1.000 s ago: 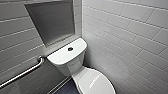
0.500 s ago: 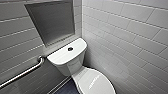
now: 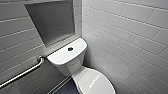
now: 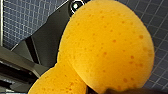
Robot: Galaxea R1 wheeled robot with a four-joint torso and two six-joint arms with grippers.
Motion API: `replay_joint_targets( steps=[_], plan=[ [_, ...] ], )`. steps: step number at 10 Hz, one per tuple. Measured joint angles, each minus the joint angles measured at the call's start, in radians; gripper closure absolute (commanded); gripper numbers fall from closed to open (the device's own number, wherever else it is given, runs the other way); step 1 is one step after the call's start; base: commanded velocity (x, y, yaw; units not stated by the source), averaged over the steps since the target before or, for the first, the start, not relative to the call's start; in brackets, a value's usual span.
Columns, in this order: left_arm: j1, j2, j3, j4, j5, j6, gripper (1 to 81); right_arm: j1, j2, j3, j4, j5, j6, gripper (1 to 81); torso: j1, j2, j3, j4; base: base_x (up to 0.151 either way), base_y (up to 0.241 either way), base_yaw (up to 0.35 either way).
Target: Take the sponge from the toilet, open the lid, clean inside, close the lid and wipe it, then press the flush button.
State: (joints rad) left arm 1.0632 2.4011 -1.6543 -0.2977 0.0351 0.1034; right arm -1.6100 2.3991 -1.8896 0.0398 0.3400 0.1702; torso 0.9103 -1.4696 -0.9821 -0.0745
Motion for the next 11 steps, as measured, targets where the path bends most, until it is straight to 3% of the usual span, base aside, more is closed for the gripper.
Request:
replay_joint_targets(
  steps=[4, 7, 11],
  plan=[
    [-0.055, -0.003, 0.001, -0.04, -0.005, -0.004, 1.0, -0.003, 0.003, 0.011, -0.001, 0.001, -0.006, 81.1, 0.067, -0.11, -0.011, 0.0, 0.0, 0.0, 0.0],
    [-0.062, 0.005, 0.003, -0.043, -0.002, -0.005, 1.0, -0.002, 0.005, 0.023, -0.007, 0.003, -0.006, 81.1, 0.079, -0.124, -0.07, 0.0, 0.0, 0.0, 0.0],
    [-0.141, 0.051, 0.002, -0.089, -0.005, -0.081, 1.0, 0.004, 0.009, 0.022, -0.008, 0.01, 0.001, 81.1, 0.081, -0.127, -0.078, 0.0, 0.0, 0.0, 0.0]
  ],
)
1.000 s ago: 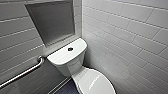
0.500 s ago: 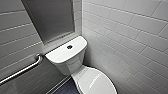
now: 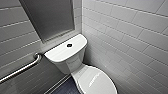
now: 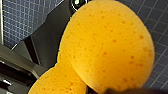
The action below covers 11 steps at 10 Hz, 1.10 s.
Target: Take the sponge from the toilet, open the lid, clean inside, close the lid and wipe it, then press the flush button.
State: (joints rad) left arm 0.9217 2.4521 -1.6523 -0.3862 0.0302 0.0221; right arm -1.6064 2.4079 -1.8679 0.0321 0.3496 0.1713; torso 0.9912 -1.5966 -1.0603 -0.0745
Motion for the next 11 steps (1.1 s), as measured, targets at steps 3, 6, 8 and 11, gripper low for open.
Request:
replay_joint_targets(
  steps=[3, 6, 8, 11],
  plan=[
    [-0.043, 0.063, -0.032, -0.018, -0.024, -0.099, 1.0, 0.0, 0.011, 0.0, 0.0, 0.0, 0.002, 81.1, 0.0, 0.0, 0.0, 0.0, 0.0, 0.0, 0.0],
    [-0.084, 0.072, -0.033, -0.023, -0.045, -0.129, 1.0, 0.004, 0.014, -0.002, 0.0, 0.001, 0.003, 81.1, 0.0, 0.0, -0.012, 0.0, 0.0, 0.0, 0.0],
    [-0.108, 0.075, -0.032, -0.025, -0.057, -0.148, 1.0, 0.008, 0.013, -0.002, 0.0, 0.001, 0.005, 81.1, 0.001, 0.0, -0.047, 0.0, 0.0, 0.0, 0.0],
    [-0.137, 0.08, -0.009, -0.026, -0.091, -0.16, 1.0, 0.019, 0.016, -0.005, 0.0, 0.002, 0.005, 81.1, 0.001, 0.0, -0.053, 0.0, 0.0, 0.0, 0.0]
  ],
)
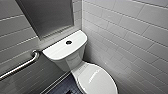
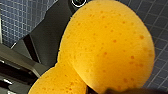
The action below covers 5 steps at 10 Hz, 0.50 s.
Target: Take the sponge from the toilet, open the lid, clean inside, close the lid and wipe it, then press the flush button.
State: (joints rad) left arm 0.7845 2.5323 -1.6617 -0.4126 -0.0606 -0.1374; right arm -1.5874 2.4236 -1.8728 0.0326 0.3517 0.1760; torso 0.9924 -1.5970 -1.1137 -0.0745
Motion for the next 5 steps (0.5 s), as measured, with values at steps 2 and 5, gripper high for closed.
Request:
replay_joint_targets(
  steps=[2, 5],
  plan=[
    [-0.003, 0.013, 0.005, 0.0, -0.019, 0.0, 1.0, 0.004, 0.011, -0.01, 0.0, -0.005, 0.0, 81.1, 0.0, 0.0, 0.0, 0.0, 0.0, 0.0, 0.0],
    [-0.003, 0.024, 0.006, 0.0, -0.019, -0.003, 1.0, 0.021, 0.017, -0.01, 0.0, -0.006, 0.0, 81.1, 0.0, 0.0, -0.001, 0.0, 0.0, 0.0, 0.0]
  ],
)
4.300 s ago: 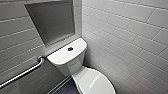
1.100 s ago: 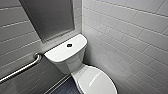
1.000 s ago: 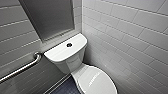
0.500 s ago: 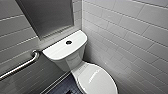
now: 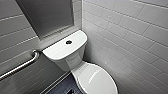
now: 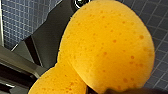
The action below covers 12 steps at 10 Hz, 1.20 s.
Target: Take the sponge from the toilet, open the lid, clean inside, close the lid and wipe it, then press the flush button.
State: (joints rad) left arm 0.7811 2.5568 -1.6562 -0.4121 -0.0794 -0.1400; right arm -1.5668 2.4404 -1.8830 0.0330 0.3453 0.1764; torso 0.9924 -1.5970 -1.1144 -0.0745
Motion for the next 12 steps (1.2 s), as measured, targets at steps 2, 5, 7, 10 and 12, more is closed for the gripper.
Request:
replay_joint_targets(
  steps=[2, 5, 7, 10, 12],
  plan=[
    [-0.024, 0.007, 0.0, 0.0, 0.003, 0.0, 1.0, -0.001, 0.0, 0.0, 0.0, -0.004, 0.0, 81.1, 0.004, -0.007, 0.0, 0.0, 0.0, 0.0, 0.0],
    [-0.032, 0.022, 0.003, 0.0, 0.004, 0.0, 1.0, 0.008, 0.006, -0.002, 0.001, -0.003, 0.0, 81.1, 0.015, -0.023, 0.0, 0.0, 0.0, 0.0, 0.0],
    [-0.03, 0.026, -0.005, 0.0, 0.002, 0.0, 1.0, 0.008, 0.006, -0.003, 0.001, -0.004, 0.0, 81.1, 0.015, -0.023, 0.0, 0.0, 0.0, 0.0, 0.0],
    [-0.03, 0.068, -0.074, -0.01, -0.005, -0.058, 1.0, 0.007, 0.007, -0.009, 0.003, -0.005, 0.006, 81.1, 0.015, -0.023, 0.0, 0.0, 0.0, 0.0, 0.0],
    [-0.03, 0.112, -0.112, -0.016, -0.014, -0.097, 1.0, 0.007, 0.025, -0.027, 0.003, -0.004, 0.008, 81.1, 0.015, -0.023, 0.0, 0.0, 0.0, 0.0, 0.0]
  ],
)
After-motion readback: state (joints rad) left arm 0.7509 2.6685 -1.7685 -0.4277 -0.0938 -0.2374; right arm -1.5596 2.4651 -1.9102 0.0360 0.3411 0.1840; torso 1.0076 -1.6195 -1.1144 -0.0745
